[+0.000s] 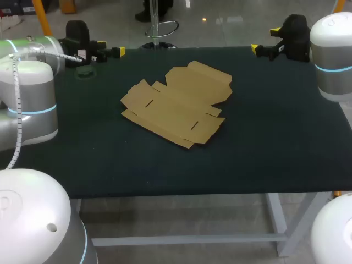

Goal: Assemble the packaging by folding the flat box into shape, placing the metal phone stand inside, and closing the box properly

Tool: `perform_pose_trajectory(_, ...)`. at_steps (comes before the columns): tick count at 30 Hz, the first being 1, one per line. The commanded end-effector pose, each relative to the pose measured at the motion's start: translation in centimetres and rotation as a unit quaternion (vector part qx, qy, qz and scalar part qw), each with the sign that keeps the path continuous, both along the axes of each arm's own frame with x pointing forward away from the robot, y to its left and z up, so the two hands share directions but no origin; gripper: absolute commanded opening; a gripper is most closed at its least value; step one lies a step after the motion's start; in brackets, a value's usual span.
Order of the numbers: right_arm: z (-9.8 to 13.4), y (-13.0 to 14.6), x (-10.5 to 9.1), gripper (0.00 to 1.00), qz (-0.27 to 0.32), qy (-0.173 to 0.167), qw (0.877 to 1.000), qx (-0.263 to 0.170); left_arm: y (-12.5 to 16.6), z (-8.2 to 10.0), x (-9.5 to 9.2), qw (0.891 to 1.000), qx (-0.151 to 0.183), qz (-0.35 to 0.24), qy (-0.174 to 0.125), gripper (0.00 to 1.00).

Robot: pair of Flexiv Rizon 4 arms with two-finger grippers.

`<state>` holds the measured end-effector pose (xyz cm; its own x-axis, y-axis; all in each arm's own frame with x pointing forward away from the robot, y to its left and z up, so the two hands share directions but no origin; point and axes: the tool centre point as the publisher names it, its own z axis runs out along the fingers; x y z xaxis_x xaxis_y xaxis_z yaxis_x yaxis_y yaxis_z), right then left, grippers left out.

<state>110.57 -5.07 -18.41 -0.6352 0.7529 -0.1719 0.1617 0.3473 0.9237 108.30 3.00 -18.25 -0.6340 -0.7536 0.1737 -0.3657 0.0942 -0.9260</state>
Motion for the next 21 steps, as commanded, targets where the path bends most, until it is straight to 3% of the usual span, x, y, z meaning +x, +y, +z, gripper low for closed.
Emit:
perform_pose_trajectory(1, 0.0, 0.0, -0.1, 1.00, 0.000, -0.002, 1.000, 0.001, -0.2, 0.1, -0.1, 1.000, 0.004, -0.004, 0.002, 1.00)
perform_pose_trajectory(4, -0.3, -0.2, -0.4, 1.00, 0.013, 0.017, 1.000, 0.012, -1.1, 0.3, -0.4, 1.000, 0.013, -0.001, 0.020, 1.00)
perform_pose_trajectory(10, -0.9, -0.6, -1.0, 1.00, 0.013, 0.083, 0.996, 0.017, -1.2, 0.7, -0.9, 0.995, -0.007, 0.001, 0.101, 1.00)
perform_pose_trajectory(17, -1.1, -0.9, -2.7, 1.00, -0.012, 0.191, 0.982, 0.010, -1.1, 0.8, -2.6, 0.977, -0.011, 0.008, 0.213, 1.00)
perform_pose_trajectory(21, -1.6, -1.0, -3.8, 1.00, -0.018, 0.250, 0.968, 0.009, -1.1, 0.7, -3.6, 0.966, -0.003, -0.003, 0.257, 1.00)
